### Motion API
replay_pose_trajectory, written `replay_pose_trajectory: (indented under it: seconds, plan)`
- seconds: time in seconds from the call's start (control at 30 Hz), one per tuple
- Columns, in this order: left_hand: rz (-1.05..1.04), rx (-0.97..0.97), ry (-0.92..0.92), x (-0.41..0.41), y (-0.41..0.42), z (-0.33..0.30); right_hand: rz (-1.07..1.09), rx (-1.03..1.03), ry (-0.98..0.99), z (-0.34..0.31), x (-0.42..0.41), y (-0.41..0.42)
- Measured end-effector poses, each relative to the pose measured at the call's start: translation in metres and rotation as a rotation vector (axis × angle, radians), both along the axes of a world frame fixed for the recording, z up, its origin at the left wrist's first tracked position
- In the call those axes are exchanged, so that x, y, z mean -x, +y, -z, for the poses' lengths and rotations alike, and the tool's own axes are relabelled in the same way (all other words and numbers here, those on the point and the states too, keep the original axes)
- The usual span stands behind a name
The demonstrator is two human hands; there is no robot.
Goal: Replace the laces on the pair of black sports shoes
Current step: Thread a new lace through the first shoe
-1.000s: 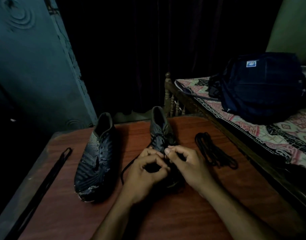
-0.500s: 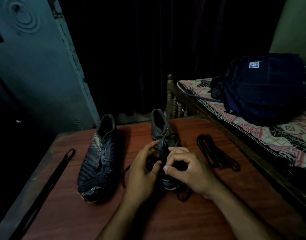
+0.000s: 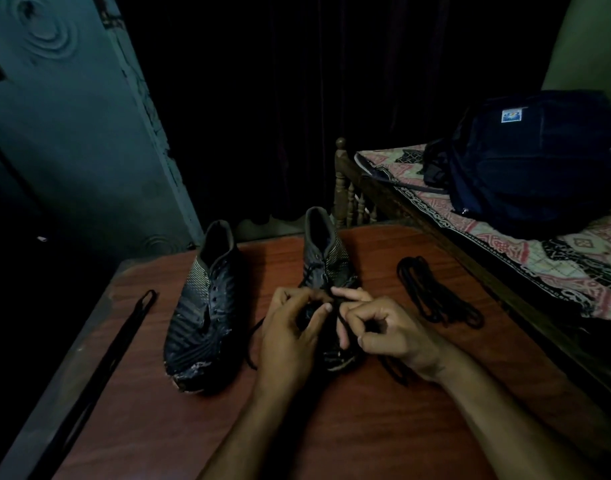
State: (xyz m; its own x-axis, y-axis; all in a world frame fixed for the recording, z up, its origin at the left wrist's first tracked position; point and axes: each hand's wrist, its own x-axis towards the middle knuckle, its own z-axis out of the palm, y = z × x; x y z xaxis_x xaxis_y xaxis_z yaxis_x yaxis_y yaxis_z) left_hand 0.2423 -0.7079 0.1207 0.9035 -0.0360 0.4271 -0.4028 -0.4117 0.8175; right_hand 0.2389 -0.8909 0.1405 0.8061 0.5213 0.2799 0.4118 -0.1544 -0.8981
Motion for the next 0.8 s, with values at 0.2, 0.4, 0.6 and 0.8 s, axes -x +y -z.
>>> replay_pose_trajectory:
  seconds: [0.2,0.4,0.6,0.8]
  plan:
    - [0.203,0.191,0.072,0.007,0.004,-0.009,0.413,-0.119,0.223,0.009,0.002,0.011]
    - [0.427,0.165,0.135,0.015,0.006,-0.014,0.524,-0.157,0.258,0.007,0.001,0.014]
    - [0.325,0.163,0.094,0.008,0.005,-0.007,0.507,0.003,0.140,0.006,0.000,0.008]
    - [0.124,0.077,0.023,0.001,0.001,0.002,0.301,0.144,0.052,0.010,0.002,0.008]
